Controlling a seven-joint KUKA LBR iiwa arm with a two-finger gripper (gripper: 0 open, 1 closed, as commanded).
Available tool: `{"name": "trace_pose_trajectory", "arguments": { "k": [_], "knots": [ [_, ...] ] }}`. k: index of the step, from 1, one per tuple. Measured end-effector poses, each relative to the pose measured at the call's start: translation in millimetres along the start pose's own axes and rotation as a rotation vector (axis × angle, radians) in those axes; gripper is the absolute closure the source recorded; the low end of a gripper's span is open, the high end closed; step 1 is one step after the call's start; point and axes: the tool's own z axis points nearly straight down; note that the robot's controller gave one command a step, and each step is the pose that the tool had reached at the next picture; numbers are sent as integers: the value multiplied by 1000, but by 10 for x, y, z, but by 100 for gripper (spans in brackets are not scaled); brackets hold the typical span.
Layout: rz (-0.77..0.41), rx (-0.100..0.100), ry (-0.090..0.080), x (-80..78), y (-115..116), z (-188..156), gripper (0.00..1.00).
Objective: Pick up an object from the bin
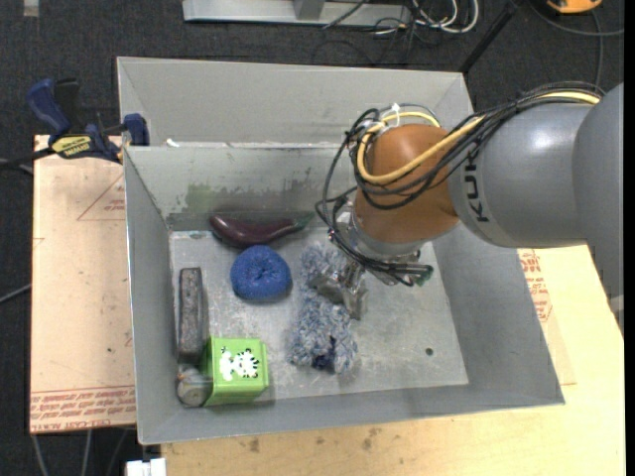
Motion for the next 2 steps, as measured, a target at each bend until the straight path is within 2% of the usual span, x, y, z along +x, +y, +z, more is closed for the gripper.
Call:
{"name": "trace_pose_trajectory", "arguments": {
  "k": [2],
  "knots": [
    [0,-1,4,4,5,-79,100]
  ]
}}
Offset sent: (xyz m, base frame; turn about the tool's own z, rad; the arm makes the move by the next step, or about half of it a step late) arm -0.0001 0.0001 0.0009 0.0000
